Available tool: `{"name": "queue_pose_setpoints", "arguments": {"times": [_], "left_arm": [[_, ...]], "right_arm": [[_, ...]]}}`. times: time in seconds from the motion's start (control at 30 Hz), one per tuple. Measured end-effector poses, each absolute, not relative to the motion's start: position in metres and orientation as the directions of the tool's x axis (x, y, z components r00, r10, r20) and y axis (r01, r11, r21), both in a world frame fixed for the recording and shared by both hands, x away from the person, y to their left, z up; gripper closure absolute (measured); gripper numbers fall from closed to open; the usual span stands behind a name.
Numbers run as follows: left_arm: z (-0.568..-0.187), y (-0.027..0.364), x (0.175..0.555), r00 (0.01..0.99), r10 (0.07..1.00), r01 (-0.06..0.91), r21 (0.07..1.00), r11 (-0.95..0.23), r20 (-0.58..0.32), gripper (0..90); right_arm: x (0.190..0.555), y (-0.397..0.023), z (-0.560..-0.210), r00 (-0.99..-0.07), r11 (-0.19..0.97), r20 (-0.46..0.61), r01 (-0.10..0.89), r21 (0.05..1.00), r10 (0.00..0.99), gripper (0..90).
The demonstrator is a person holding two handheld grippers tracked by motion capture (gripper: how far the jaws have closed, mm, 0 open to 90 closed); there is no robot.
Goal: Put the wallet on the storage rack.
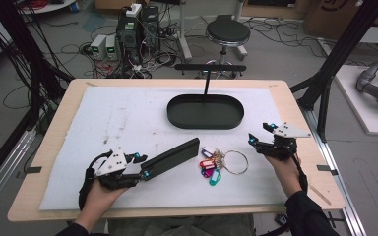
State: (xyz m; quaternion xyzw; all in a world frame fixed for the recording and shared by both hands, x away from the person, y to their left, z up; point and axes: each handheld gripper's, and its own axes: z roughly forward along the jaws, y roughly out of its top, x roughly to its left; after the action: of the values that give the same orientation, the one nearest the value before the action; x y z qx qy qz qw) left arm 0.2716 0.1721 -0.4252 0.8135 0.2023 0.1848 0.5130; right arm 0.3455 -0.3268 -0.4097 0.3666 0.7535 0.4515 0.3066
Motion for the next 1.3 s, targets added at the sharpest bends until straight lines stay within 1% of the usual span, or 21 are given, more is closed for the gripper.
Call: {"name": "queue_pose_setpoints", "arguments": {"times": [0.03, 0.07, 0.1, 0.13, 0.23, 0.67, 1.0, 1.2, 1.3], "left_arm": [[-0.426, 0.171, 0.272, 0.85, 0.518, 0.14, 0.908, -0.396, 0.094, 56.9], [-0.427, 0.171, 0.273, 0.852, 0.515, 0.143, 0.909, -0.391, 0.088, 61.0], [-0.427, 0.172, 0.274, 0.855, 0.512, 0.146, 0.909, -0.391, 0.083, 67.3], [-0.428, 0.172, 0.274, 0.856, 0.511, 0.145, 0.91, -0.388, 0.082, 70.6], [-0.428, 0.174, 0.276, 0.86, 0.506, 0.152, 0.914, -0.376, 0.066, 72.6], [-0.424, 0.174, 0.278, 0.863, 0.499, 0.128, 0.922, -0.366, 0.079, 73.6], [-0.415, 0.175, 0.279, 0.872, 0.481, 0.08, 0.945, -0.318, 0.088, 73.7], [-0.409, 0.172, 0.281, 0.886, 0.453, 0.053, 0.953, -0.3, 0.093, 73.8], [-0.406, 0.17, 0.283, 0.896, 0.434, 0.042, 0.953, -0.301, 0.098, 73.8]], "right_arm": [[0.345, -0.327, -0.41, -0.543, 0.323, -0.131, 0.276, 0.905, 0.829, 30.3], [0.346, -0.327, -0.41, -0.543, 0.324, -0.132, 0.274, 0.905, 0.829, 30.3], [0.346, -0.327, -0.41, -0.544, 0.324, -0.131, 0.276, 0.905, 0.829, 30.3], [0.346, -0.327, -0.41, -0.545, 0.325, -0.13, 0.278, 0.904, 0.828, 30.4], [0.346, -0.327, -0.41, -0.546, 0.325, -0.128, 0.282, 0.903, 0.828, 30.3], [0.346, -0.326, -0.41, -0.547, 0.33, -0.131, 0.283, 0.901, 0.827, 30.3], [0.346, -0.326, -0.41, -0.553, 0.325, -0.129, 0.273, 0.905, 0.823, 30.3], [0.344, -0.325, -0.407, -0.584, 0.315, -0.118, 0.248, 0.916, 0.803, 30.3], [0.342, -0.323, -0.403, -0.627, 0.304, -0.101, 0.226, 0.925, 0.773, 30.3]]}}
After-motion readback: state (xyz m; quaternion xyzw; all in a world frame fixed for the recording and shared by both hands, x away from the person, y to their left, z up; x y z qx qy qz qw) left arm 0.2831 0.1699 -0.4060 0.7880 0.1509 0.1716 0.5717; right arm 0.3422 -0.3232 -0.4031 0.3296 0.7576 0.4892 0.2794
